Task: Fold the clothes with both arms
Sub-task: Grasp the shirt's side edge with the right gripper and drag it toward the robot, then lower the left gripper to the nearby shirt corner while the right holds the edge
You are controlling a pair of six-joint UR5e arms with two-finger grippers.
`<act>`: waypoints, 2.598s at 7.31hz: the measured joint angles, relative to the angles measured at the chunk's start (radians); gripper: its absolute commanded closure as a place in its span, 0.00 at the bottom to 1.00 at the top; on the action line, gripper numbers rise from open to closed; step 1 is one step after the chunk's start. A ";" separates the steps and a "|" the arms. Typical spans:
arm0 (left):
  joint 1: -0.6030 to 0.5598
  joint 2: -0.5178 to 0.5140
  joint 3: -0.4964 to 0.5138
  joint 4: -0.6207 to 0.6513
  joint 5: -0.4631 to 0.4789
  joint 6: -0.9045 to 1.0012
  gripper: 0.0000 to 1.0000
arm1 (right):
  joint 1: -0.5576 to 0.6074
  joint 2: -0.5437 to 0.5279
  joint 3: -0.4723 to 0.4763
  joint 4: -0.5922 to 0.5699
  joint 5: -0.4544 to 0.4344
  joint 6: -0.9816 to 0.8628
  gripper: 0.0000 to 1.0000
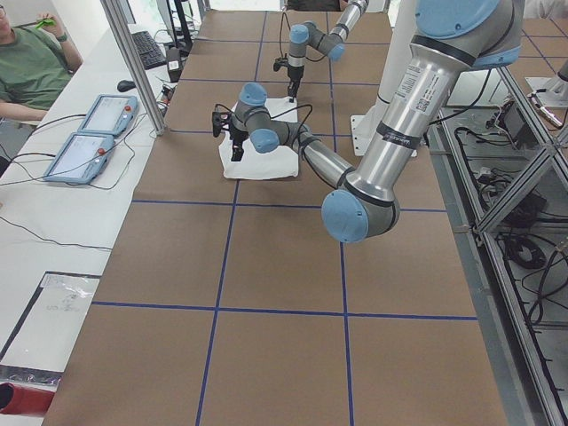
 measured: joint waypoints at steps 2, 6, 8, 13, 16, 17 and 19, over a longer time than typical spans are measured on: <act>0.001 -0.002 -0.001 0.001 0.000 0.000 0.00 | 0.008 -0.014 0.015 -0.007 0.005 0.012 1.00; 0.005 -0.018 -0.022 0.043 0.002 0.000 0.00 | 0.005 -0.224 0.259 -0.103 -0.001 0.040 1.00; 0.008 -0.017 -0.035 0.045 0.003 0.000 0.00 | -0.097 -0.332 0.336 -0.112 -0.003 0.099 1.00; 0.033 -0.006 -0.079 0.053 0.006 -0.001 0.00 | -0.471 -0.492 0.473 -0.112 -0.005 0.215 0.01; 0.087 -0.008 -0.090 0.054 0.007 -0.029 0.00 | -0.477 -0.483 0.510 -0.103 -0.006 0.230 0.00; 0.146 -0.008 -0.111 0.055 0.011 -0.090 0.00 | -0.440 -0.456 0.515 -0.100 -0.006 0.229 0.00; 0.318 -0.011 -0.153 0.081 0.046 -0.293 0.02 | -0.318 -0.364 0.514 -0.098 -0.003 0.220 0.00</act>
